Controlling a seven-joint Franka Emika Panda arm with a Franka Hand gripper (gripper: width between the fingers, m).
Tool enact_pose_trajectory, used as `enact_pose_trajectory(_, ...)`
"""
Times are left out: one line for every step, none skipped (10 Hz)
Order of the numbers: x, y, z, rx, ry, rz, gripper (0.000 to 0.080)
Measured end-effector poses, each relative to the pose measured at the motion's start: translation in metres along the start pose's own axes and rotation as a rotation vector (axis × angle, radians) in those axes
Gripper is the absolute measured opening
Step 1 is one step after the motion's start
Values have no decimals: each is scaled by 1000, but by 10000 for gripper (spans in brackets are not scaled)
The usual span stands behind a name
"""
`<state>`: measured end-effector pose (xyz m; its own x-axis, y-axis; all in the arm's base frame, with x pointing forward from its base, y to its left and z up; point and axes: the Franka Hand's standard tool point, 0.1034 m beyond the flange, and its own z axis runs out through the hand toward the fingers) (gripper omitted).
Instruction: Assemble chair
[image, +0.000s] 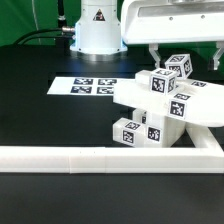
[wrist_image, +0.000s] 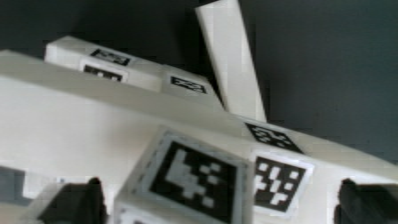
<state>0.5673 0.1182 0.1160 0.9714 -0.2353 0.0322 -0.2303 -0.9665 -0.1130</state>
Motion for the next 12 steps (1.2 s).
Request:
enact_pose_trajectory(1,3,1,-1,-1,-77,648)
enact_pose_trajectory(2,5,1,-1,-1,-131,648)
enact_pose_trajectory(2,5,1,-1,-1,-198,648)
enact_pose_trajectory(2,5,1,-1,-1,-230,648)
enact_pose_trajectory(2,6,1,-3,-1,-305,648)
enact_pose_trajectory(2,6,1,-4,-1,-358,648)
enact_pose_trajectory(2,6,0,-4,0,-365,648)
enact_pose_trajectory(2,6,0,-4,0,-363,532)
enact_pose_trajectory(2,6,1,-4,-1,-363,398)
enact_pose_trajectory(3,7,0,-4,0,-362,398)
enact_pose_trajectory(3,7,0,-4,0,-361,399)
enact_pose_trajectory(4,8,0,-5,0,-359,399)
